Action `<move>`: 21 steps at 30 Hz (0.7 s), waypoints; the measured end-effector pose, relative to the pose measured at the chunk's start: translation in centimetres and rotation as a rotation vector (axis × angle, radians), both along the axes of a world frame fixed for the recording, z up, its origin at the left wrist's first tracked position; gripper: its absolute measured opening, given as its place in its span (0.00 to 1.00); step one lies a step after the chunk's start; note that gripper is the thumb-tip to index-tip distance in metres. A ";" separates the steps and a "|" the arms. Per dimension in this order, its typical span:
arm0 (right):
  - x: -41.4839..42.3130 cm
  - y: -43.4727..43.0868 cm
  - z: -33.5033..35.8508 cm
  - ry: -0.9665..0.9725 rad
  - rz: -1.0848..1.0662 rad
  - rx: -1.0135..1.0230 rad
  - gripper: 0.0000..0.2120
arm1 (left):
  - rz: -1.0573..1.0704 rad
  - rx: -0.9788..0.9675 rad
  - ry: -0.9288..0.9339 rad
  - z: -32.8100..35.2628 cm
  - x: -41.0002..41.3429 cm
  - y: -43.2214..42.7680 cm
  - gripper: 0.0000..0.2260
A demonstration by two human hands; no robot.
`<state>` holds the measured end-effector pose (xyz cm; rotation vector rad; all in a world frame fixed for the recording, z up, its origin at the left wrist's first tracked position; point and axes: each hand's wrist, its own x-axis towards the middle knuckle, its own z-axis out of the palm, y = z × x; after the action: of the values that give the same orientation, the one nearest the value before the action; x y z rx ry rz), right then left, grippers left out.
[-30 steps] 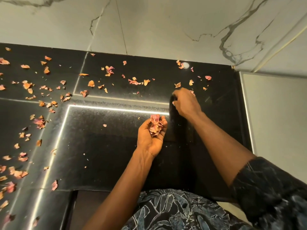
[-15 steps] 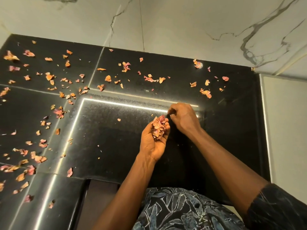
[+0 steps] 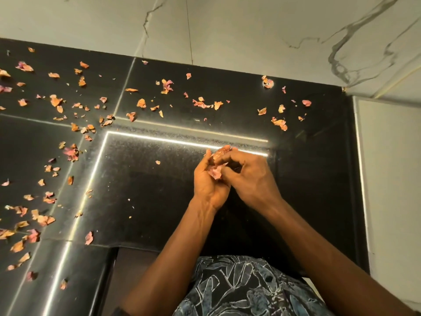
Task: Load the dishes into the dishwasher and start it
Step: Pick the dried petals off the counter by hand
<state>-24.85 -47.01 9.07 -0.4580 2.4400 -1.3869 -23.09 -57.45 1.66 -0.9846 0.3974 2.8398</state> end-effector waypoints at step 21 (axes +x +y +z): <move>-10.0 7.7 -8.6 0.388 -0.063 0.609 0.09 | 0.009 0.031 0.055 -0.1 -1.7 1.1 0.18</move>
<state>-34.88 -39.26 0.44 -0.5300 3.0281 -0.5381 -24.78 -56.34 1.59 -0.9067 0.3535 2.8774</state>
